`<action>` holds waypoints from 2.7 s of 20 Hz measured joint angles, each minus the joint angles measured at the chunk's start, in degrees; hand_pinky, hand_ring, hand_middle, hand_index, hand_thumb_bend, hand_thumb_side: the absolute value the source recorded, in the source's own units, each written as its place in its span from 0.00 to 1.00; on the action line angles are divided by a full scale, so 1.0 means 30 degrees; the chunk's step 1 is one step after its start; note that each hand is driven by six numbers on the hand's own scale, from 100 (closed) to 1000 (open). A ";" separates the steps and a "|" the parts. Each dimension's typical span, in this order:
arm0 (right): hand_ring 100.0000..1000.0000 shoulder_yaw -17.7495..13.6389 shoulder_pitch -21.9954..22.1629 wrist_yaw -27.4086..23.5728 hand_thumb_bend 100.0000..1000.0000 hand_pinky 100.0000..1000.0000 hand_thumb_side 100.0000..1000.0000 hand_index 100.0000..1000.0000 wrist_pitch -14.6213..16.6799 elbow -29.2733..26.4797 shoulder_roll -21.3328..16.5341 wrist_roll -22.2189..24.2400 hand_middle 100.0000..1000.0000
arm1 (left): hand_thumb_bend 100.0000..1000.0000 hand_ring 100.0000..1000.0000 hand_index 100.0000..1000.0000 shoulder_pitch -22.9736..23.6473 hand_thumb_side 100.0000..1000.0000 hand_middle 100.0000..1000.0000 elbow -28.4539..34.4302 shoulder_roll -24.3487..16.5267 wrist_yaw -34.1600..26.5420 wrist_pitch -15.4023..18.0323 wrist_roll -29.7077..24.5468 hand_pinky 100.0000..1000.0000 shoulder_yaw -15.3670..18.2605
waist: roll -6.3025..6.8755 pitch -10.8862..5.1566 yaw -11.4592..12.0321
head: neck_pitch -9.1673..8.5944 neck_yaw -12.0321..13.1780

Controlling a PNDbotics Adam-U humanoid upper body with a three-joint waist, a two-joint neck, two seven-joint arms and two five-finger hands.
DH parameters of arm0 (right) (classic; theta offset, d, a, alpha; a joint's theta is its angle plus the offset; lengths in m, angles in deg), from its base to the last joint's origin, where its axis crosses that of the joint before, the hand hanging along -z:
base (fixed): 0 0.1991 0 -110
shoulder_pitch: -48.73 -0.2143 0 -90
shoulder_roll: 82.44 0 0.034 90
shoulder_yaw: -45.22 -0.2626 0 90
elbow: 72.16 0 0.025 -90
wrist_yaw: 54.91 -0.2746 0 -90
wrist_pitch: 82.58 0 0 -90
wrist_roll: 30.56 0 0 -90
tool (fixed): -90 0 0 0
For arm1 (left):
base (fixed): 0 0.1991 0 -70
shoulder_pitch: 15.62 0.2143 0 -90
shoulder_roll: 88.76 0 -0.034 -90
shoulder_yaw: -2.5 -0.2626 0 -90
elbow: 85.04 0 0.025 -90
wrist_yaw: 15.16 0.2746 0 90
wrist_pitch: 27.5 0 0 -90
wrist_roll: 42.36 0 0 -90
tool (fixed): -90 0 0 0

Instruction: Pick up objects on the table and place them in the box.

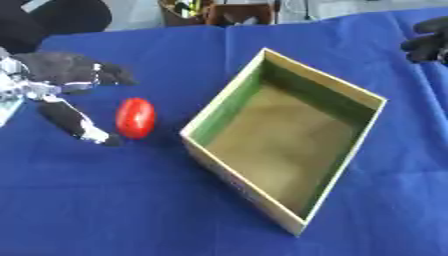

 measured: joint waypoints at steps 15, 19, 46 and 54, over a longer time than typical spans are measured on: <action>0.73 0.0063 0.0000 0.0000 0.00 0.74 0.78 0.74 0.0051 0.0100 -0.0002 0.0199 0.44 | 0.64 0.79 1.00 -0.1240 0.79 0.86 -0.3335 0.1215 0.1549 0.0402 0.1454 0.64 -0.0107 | 0.0001 0.0243 -0.0228 | -0.0312 0.0190; 0.73 0.0063 -0.0002 0.0000 0.00 0.74 0.78 0.74 0.0071 0.0100 -0.0004 0.0221 0.44 | 0.64 0.79 1.00 -0.1305 0.79 0.86 -0.3826 0.1328 0.1883 0.0453 0.1446 0.64 -0.0112 | 0.0003 0.0352 -0.0244 | -0.0322 0.0236; 0.74 0.0162 -0.0019 -0.0001 0.00 0.74 0.78 0.74 0.0085 0.0142 -0.0009 0.0340 0.44 | 0.52 0.55 0.90 -0.1683 0.69 0.56 -0.5575 0.2156 0.3700 0.0462 0.3728 0.34 -0.0200 | 0.0001 0.0603 -0.0469 | -0.0506 0.0408; 0.74 0.0163 -0.0016 -0.0002 0.00 0.74 0.78 0.74 0.0103 0.0220 -0.0009 0.0439 0.44 | 0.40 0.48 0.72 -0.1773 0.64 0.47 -0.5577 0.2314 0.3417 0.0355 0.4435 0.25 -0.0200 | 0.0001 0.0638 -0.0470 | -0.0569 0.0416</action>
